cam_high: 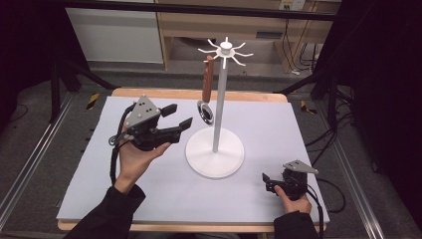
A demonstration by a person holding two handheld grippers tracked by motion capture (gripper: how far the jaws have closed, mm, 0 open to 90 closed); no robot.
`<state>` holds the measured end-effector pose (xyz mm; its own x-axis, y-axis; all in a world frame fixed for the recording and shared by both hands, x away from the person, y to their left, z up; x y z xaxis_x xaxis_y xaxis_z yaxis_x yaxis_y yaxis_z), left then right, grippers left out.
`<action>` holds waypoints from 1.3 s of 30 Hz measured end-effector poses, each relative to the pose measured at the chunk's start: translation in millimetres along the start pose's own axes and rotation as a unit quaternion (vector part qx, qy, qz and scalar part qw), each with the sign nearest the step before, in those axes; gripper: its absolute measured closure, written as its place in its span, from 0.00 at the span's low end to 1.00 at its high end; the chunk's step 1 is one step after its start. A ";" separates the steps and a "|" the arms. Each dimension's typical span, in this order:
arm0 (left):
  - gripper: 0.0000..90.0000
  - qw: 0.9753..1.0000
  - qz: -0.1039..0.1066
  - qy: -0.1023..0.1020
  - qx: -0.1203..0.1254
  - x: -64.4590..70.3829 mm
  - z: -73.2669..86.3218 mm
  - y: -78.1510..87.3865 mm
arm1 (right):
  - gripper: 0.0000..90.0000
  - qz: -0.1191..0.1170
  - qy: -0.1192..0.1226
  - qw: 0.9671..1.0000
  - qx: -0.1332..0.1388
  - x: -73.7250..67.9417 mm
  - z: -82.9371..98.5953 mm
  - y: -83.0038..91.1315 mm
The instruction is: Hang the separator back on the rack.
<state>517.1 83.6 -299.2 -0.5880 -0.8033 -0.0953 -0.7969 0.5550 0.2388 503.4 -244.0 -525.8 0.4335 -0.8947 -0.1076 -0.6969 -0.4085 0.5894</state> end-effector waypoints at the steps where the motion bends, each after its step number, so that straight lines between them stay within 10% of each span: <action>1: 0.43 1.000 0.000 0.001 -0.002 -0.8 3.4 0.9 | 0.07 0.001 -0.001 1.000 0.000 0.1 0.1 0.1; 19: 0.40 0.996 -0.020 0.015 -0.086 -27.7 110.1 7.2 | 0.07 0.002 -0.004 1.000 -0.002 2.3 1.7 1.0; 39: 0.38 0.979 -0.103 0.078 -0.159 -96.5 212.7 32.9 | 0.08 0.014 -0.017 1.000 -0.014 14.6 8.5 3.3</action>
<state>518.0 225.3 -487.7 -0.3715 -0.9280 -0.0294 -0.7974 0.3026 0.5221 502.5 -259.9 -532.3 0.3944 -0.9114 -0.1179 -0.6921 -0.3789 0.6144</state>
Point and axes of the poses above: each handheld gripper's, and its own axes: y roughly backward along the jaws, z roughly out of its underside, x roughly to its right, the point moved 9 cm from there along -y, roughly forward along the jaws, and after that the axes turned 9 degrees about -z, right-handed, at the moved point
